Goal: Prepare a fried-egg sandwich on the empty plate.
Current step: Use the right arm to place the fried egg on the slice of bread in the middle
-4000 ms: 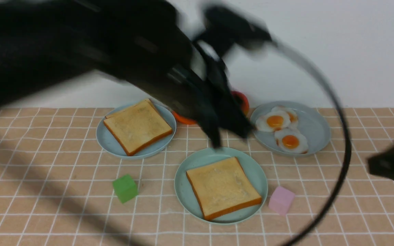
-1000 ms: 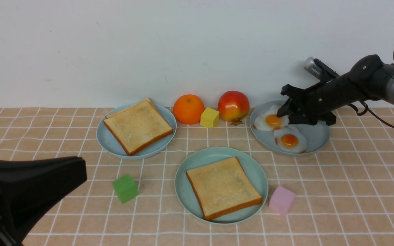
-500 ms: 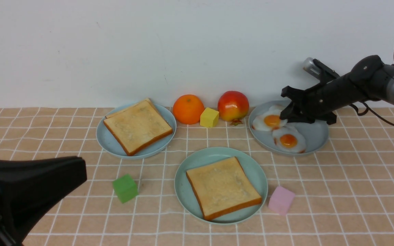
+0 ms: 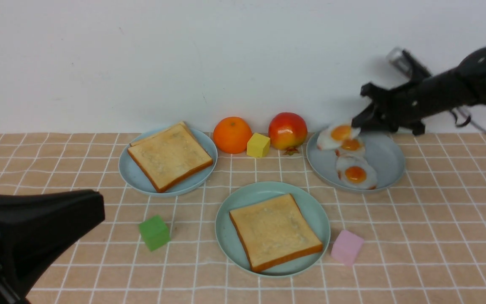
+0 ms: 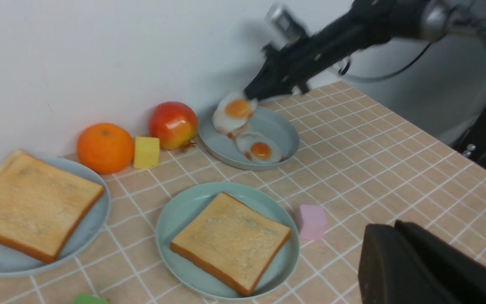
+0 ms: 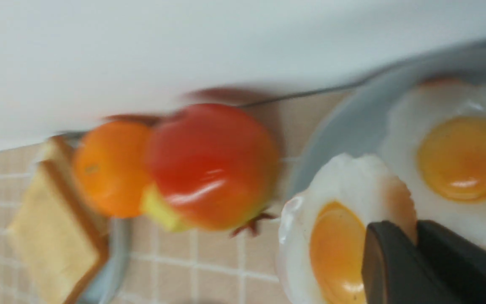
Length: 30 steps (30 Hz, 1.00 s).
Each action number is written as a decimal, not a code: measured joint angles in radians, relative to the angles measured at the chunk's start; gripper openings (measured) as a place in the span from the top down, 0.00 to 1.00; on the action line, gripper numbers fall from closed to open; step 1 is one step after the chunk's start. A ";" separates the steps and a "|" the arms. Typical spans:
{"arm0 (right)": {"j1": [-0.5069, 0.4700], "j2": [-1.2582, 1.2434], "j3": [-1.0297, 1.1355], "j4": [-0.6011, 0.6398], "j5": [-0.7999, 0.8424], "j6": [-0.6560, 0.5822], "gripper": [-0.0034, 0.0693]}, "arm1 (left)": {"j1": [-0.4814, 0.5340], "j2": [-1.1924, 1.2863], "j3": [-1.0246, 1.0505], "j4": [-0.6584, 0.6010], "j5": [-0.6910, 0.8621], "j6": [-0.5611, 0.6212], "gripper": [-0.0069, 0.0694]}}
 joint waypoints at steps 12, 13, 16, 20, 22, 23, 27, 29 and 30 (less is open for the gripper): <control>0.160 -0.396 0.336 -0.006 0.205 -0.081 0.86 | 0.000 0.000 0.000 0.032 -0.001 0.000 0.86; 0.179 -0.414 0.399 -0.005 0.186 -0.093 0.86 | 0.000 0.000 0.000 0.032 -0.001 0.000 0.86; 0.243 -0.463 0.571 0.023 0.076 -0.124 0.86 | 0.000 0.000 0.000 0.035 -0.001 0.000 0.86; 0.299 -0.463 0.776 0.149 -0.117 -0.227 0.86 | 0.000 0.000 0.000 0.039 0.014 0.000 0.86; 0.317 -0.446 0.825 0.235 -0.180 -0.290 0.86 | 0.000 0.000 0.000 0.039 0.031 0.000 0.86; 0.320 -0.441 0.831 0.253 -0.188 -0.302 0.86 | 0.000 0.000 0.000 0.039 0.036 0.000 0.86; 0.324 -0.396 0.847 0.450 -0.248 -0.431 0.86 | 0.000 0.000 0.000 0.046 0.053 0.000 0.85; 0.324 -0.384 0.847 0.491 -0.271 -0.454 0.86 | 0.000 0.000 0.000 0.050 0.056 0.000 0.85; 0.324 -0.369 0.847 0.518 -0.290 -0.464 0.86 | 0.000 0.000 0.000 0.051 0.065 0.000 0.85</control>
